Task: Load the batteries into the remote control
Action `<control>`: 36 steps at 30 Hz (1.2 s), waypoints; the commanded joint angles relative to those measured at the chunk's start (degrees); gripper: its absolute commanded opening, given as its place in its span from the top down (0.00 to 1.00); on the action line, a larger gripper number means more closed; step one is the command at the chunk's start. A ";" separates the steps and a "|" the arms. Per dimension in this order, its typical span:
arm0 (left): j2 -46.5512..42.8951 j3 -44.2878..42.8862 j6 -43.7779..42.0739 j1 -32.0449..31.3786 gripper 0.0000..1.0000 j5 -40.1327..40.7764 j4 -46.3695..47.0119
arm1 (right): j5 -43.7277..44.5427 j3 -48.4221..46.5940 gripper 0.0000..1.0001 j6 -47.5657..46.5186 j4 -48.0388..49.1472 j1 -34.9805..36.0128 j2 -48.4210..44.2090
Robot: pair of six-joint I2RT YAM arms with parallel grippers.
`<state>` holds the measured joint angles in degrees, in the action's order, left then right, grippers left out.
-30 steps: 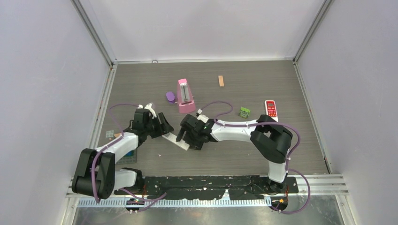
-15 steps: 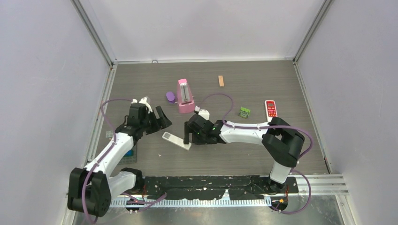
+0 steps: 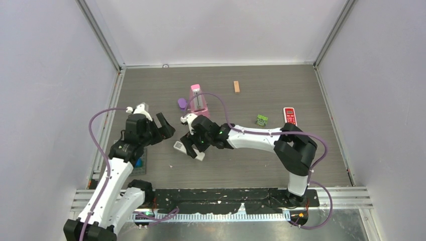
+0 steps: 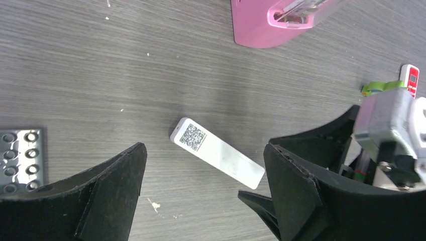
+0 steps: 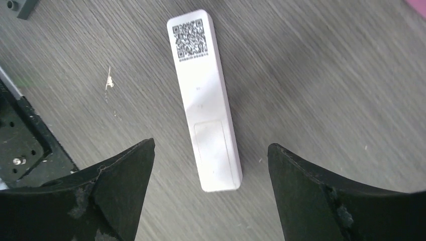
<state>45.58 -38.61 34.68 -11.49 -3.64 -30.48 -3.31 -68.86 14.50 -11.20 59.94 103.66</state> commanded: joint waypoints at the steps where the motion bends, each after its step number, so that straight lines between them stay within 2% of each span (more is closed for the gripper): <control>1: -2.66 -2.66 0.33 0.38 0.12 1.71 -4.80 | 0.10 -4.25 0.14 -11.32 -0.83 1.16 2.84; 10: -7.65 -2.46 1.26 1.07 0.11 1.90 -8.30 | -0.49 -6.54 0.20 -17.78 -2.00 1.98 7.27; 15: -9.01 -2.14 1.83 1.09 0.12 2.53 -9.06 | 1.56 -7.90 0.30 -18.53 -3.17 2.89 9.17; 24: -11.85 1.33 2.56 1.11 0.14 -0.86 -7.25 | 4.55 -6.43 0.70 -15.32 -1.06 2.86 9.42; 26: -12.86 2.15 2.61 1.11 0.14 -1.76 -6.97 | 4.25 -5.36 0.76 -14.67 0.28 2.62 8.51; 30: -14.39 2.78 2.49 1.11 0.14 -2.51 -7.81 | -2.69 -2.77 0.82 -9.42 3.35 0.60 5.11; 36: -14.58 1.68 -1.47 1.11 0.13 -12.52 -7.06 | -19.49 5.12 0.83 3.76 14.68 -5.16 -5.25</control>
<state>31.16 -35.94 36.38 -10.70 -8.08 -39.48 -9.98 -66.78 7.88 -7.94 58.22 107.90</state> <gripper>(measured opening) 0.864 0.454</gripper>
